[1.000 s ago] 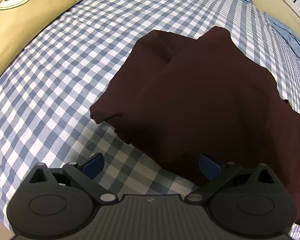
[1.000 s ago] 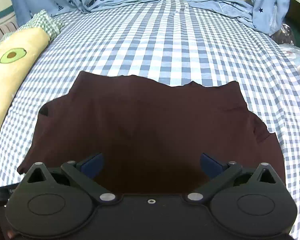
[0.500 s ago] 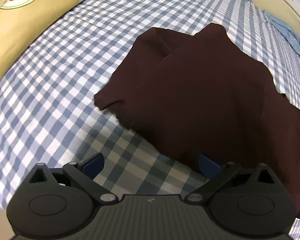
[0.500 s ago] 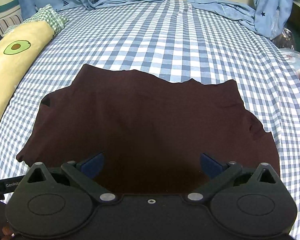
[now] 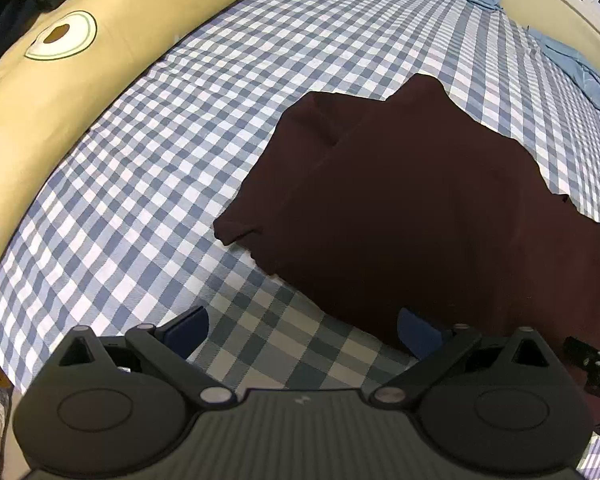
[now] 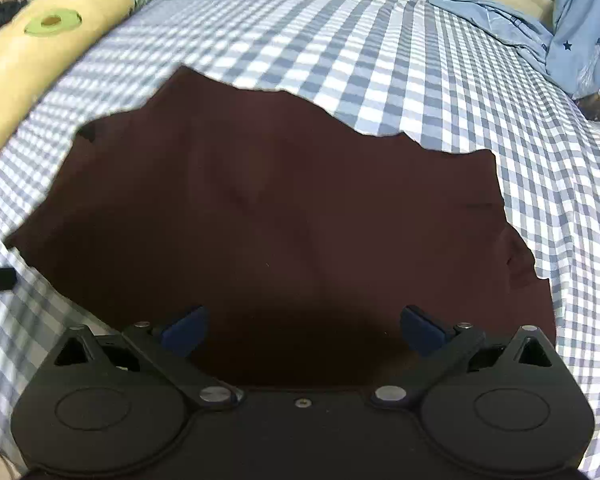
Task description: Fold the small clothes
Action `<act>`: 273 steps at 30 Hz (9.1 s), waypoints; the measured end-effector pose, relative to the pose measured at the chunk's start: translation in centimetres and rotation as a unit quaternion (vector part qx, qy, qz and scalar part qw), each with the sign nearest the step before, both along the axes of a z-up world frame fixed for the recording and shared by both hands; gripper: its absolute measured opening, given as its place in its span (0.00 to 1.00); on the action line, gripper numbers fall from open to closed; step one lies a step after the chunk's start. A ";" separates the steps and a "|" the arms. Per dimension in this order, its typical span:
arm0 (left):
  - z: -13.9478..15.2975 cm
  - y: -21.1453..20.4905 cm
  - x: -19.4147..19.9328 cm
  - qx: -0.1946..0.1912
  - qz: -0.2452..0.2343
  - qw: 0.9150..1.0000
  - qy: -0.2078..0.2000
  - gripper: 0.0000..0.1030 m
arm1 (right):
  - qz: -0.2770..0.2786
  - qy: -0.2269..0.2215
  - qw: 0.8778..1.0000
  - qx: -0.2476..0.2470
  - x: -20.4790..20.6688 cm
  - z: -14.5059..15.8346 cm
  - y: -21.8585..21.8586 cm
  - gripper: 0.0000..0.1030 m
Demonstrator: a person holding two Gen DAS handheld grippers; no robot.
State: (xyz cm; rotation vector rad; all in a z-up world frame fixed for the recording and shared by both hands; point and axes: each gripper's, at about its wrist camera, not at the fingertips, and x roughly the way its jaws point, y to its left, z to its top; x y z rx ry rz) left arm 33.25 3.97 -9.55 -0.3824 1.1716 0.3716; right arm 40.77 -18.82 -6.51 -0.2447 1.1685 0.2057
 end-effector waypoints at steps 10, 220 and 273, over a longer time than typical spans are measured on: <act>-1.2 0.1 0.4 -0.001 -0.008 1.000 0.018 0.99 | -0.010 0.050 0.998 -0.032 -0.3 -3.8 -0.6 1.00; -3.8 -29.9 2.1 0.163 -0.420 0.882 -0.134 0.64 | -0.139 -0.042 0.978 0.152 0.8 -1.9 -29.0 0.84; -9.5 -23.6 4.2 0.036 -0.242 0.960 -0.136 0.87 | -0.125 0.037 0.989 0.075 1.1 -9.3 -27.2 0.99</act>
